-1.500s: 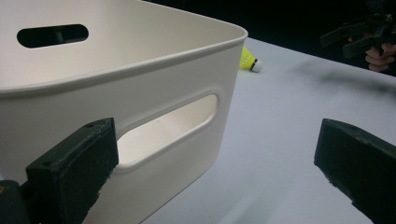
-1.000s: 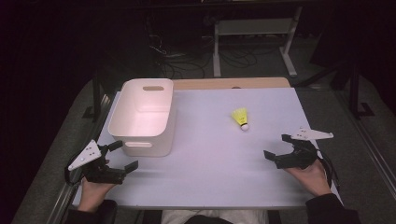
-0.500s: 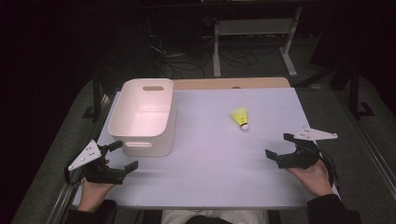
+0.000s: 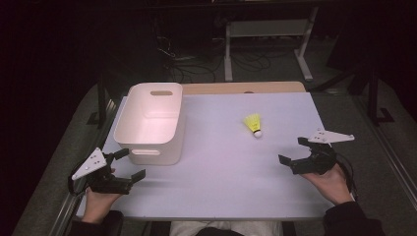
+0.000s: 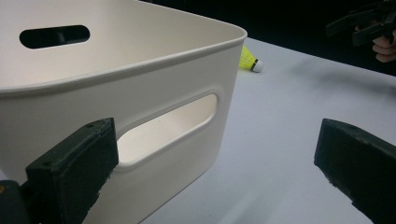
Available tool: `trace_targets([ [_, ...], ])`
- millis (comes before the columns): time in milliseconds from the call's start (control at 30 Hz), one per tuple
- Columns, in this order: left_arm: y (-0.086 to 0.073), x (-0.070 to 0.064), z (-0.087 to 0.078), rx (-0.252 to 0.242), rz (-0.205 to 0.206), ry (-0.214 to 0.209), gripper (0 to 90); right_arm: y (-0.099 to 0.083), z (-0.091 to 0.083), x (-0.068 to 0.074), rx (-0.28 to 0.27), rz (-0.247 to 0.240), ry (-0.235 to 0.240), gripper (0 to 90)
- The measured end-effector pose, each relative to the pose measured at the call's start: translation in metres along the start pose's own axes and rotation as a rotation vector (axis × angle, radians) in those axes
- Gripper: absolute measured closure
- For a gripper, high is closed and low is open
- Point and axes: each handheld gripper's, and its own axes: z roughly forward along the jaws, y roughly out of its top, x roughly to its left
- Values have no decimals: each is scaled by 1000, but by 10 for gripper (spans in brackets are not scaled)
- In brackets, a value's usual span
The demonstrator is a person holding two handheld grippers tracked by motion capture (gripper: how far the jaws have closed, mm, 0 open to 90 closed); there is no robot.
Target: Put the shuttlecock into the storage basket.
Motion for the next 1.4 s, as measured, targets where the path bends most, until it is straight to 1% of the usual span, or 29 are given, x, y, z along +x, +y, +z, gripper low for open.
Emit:
trace_targets([
  [100,0,0,0,0,0,0,0,3,-1,-1,-4,2,6,0],
  [267,0,0,0,1,-1,0,0,8,-2,-2,-1,-1,4,0],
  [633,0,0,0,6,-2,4,0,27,-4,-2,-4,-19,7,0],
  [767,0,0,1,8,-2,5,0,32,-3,-4,16,-15,9,0],
  [1100,0,0,1,14,0,7,0,42,0,-7,26,-23,16,0],
  [1167,0,0,1,14,0,6,0,45,3,-9,35,-22,17,0],
  [1400,0,0,1,16,0,6,0,50,7,-10,48,-30,18,0],
])
